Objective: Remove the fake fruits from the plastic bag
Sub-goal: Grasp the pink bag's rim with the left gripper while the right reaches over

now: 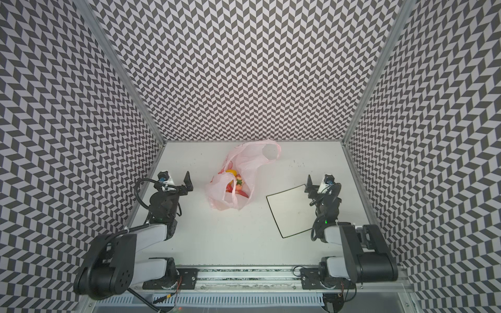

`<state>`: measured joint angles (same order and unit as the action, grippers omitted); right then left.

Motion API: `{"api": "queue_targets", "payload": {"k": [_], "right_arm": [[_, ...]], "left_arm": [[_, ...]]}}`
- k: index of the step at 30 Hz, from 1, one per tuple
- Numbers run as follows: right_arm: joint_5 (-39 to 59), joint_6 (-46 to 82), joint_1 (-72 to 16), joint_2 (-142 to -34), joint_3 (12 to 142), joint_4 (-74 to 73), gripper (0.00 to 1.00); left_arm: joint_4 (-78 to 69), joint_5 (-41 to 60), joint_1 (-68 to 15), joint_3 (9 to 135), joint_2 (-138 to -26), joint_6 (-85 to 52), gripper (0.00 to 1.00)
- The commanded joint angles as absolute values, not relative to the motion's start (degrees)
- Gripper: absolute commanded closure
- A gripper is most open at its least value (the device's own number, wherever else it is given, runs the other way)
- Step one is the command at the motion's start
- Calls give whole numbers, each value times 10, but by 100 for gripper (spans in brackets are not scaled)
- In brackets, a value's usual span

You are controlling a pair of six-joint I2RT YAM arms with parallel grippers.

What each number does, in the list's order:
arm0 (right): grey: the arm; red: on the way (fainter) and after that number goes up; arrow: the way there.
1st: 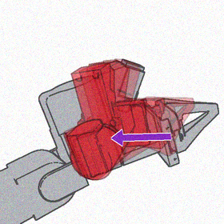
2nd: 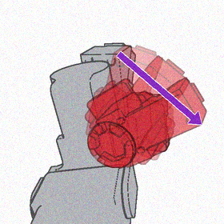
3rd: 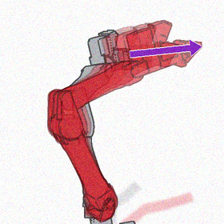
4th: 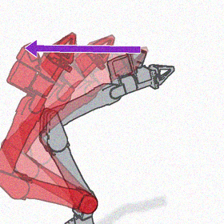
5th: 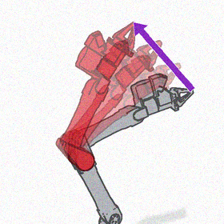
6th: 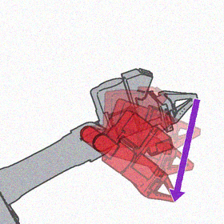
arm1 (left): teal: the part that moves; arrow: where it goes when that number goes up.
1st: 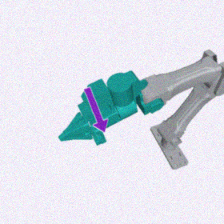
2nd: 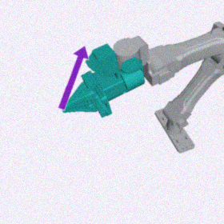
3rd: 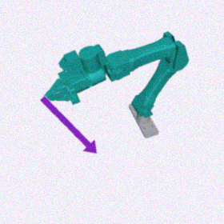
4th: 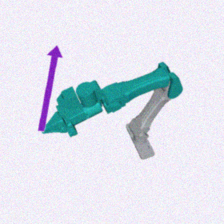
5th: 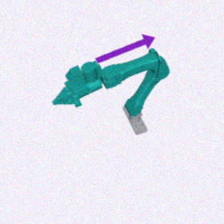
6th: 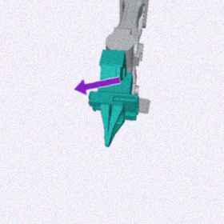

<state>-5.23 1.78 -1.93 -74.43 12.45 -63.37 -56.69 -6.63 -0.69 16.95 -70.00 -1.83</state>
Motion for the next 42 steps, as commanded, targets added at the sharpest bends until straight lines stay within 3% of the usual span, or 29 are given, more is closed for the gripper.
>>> {"api": "queue_targets", "payload": {"k": [1, 5, 11, 16, 20, 25, 35, 38, 42], "right_arm": [[-48, 67, -17, -665, 183, -466, 9], [-19, 157, -16, -609, 257, -283, 2], [105, 228, -16, -566, 319, -145, 7], [181, 276, -18, -555, 371, -36, 12], [191, 249, -18, -571, 428, 30, 12], [178, 224, -18, -596, 489, 90, 11], [173, 245, -18, -600, 494, 80, 12], [182, 245, -18, -602, 497, 83, 12], [202, 243, -20, -608, 503, 83, 17]], "left_arm": [[-434, -69, -3, 221, -646, -38, 2], [-281, -9, -9, 294, -577, -113, 3], [-89, 145, -43, 433, -519, -263, 7], [39, 160, -166, 550, -518, -308, 5], [228, 196, -243, 676, -592, -318, 7], [444, 110, -368, 821, -668, -299, 6], [526, -8, -522, 827, -700, -380, 3], [523, -50, -544, 811, -704, -394, 11], [491, -97, -544, 803, -699, -403, 45]]}}
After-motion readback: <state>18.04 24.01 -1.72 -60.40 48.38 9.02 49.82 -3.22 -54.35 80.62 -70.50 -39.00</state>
